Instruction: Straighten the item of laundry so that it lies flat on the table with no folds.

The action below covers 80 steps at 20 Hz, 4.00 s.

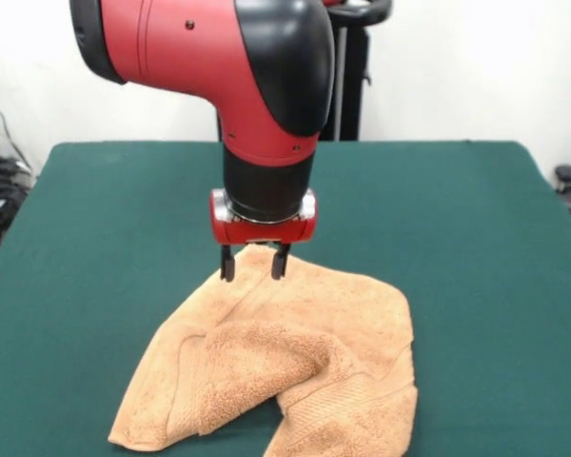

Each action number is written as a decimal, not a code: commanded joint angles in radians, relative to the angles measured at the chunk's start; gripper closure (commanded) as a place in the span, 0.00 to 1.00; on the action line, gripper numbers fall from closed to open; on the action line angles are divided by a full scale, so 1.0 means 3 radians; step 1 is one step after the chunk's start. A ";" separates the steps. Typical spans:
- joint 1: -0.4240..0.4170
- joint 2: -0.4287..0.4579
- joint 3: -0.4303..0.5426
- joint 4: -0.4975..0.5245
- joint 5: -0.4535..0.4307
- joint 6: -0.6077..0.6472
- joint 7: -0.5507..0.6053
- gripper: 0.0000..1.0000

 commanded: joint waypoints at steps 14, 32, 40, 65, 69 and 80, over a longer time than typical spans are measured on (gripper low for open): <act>0.0054 0.0689 0.0201 -0.0767 0.0073 0.0109 0.0497 0.00; 0.0078 0.0777 0.0211 -0.0892 0.0066 0.0371 0.0546 0.00; 0.0087 0.0707 0.0170 -0.0708 0.0033 0.0363 0.0577 0.00; 0.0103 0.0753 0.0161 -0.0763 -0.0020 0.0297 0.0527 1.00; 0.0089 0.0717 0.0171 -0.0661 -0.0001 0.0276 0.0544 1.00; 0.0040 0.0613 0.0174 -0.0412 0.0024 0.0490 0.0457 1.00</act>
